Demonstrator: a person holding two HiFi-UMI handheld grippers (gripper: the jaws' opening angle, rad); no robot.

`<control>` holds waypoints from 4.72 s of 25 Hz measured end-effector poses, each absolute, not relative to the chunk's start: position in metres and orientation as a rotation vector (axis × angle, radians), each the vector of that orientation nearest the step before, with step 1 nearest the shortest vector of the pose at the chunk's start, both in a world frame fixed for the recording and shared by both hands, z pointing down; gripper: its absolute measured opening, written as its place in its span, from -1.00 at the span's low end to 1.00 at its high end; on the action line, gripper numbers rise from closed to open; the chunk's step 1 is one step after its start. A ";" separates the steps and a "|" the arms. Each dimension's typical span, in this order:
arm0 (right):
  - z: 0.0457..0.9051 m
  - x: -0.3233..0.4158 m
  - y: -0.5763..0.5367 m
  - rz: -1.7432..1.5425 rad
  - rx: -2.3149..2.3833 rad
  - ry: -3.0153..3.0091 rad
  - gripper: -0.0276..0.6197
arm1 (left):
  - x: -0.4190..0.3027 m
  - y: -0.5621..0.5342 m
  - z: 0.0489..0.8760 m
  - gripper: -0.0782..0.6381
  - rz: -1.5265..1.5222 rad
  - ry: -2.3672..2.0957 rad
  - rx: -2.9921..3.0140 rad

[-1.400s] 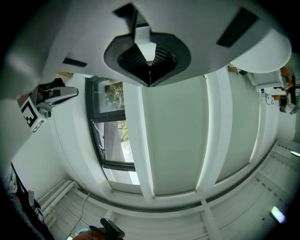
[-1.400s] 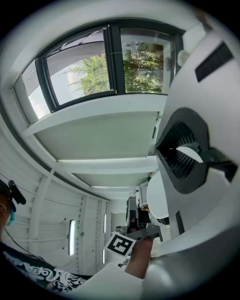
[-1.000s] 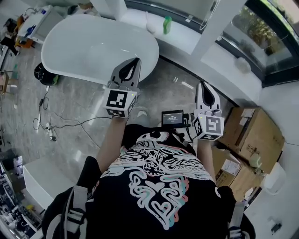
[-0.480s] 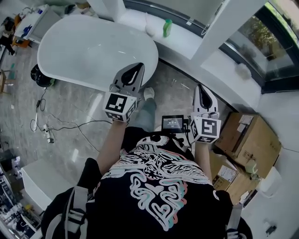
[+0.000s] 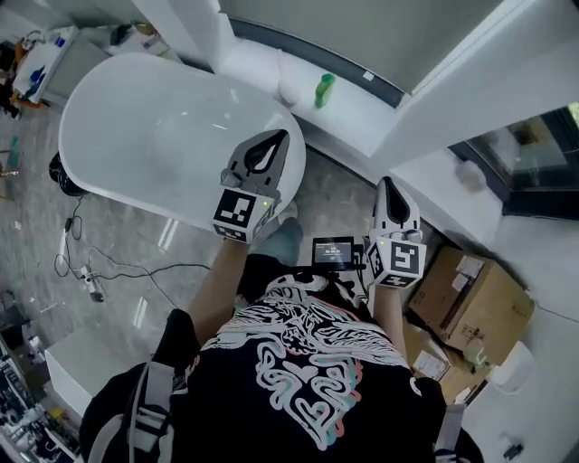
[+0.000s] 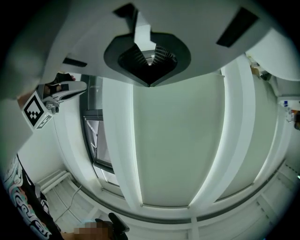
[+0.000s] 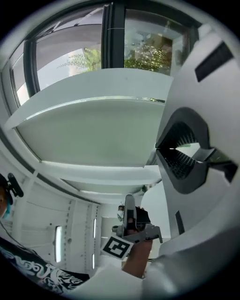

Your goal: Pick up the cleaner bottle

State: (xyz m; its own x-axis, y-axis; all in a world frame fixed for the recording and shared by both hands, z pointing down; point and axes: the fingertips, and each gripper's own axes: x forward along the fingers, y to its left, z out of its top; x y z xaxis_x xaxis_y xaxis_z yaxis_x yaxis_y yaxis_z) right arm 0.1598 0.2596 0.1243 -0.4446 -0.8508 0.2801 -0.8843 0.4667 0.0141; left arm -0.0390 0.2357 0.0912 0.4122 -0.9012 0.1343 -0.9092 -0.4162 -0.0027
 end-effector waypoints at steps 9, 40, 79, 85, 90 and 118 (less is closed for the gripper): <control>0.129 0.109 0.143 0.253 1.528 -2.479 -0.83 | -0.089 0.121 0.102 -0.73 0.205 -1.633 2.588; 0.186 0.094 0.011 0.235 1.419 -2.484 -0.83 | -0.074 0.000 0.181 -0.73 0.315 -1.587 2.562; 0.366 0.065 -0.081 0.327 1.240 -2.455 -0.83 | -0.070 -0.061 0.373 -0.73 0.496 -1.492 2.490; 0.382 0.067 -0.089 0.326 1.240 -2.442 -0.83 | -0.068 -0.062 0.396 -0.73 0.564 -1.455 2.434; 0.396 0.069 -0.095 0.341 1.248 -2.427 -0.83 | -0.071 -0.066 0.418 -0.73 0.593 -1.454 2.408; 0.499 0.066 -0.106 0.401 1.132 -2.400 -0.83 | -0.050 -0.084 0.537 -0.72 0.742 -1.379 2.315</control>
